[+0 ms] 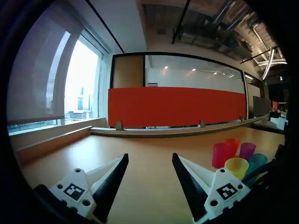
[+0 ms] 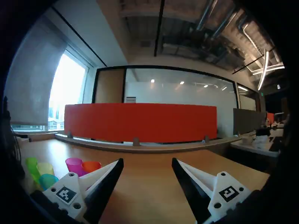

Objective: Pour water

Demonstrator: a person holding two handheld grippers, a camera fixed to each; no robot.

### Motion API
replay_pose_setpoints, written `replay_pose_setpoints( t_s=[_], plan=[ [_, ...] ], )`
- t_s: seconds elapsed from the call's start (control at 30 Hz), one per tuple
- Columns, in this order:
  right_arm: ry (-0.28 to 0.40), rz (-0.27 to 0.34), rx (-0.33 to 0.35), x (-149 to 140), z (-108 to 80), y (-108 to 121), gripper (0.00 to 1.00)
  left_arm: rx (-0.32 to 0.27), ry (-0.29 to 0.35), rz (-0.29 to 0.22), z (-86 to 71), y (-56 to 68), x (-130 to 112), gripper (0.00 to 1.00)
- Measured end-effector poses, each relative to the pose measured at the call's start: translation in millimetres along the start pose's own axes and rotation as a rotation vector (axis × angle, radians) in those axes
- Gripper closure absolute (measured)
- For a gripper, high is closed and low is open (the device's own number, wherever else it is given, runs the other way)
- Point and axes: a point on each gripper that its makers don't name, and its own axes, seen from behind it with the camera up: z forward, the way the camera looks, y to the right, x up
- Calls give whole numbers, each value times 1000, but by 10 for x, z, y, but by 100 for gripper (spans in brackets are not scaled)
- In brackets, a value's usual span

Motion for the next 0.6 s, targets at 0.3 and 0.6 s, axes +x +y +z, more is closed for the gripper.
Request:
replay_pose_setpoints(
  t_s=[0.3, 0.6],
  plan=[
    [-22, 28, -13, -125, 21, 102, 0, 0, 0, 0, -4, -1, -1, 14],
    [-34, 26, -11, -213, 41, 106, 0, 0, 0, 0, -2, -3, -4, 14]
  ],
)
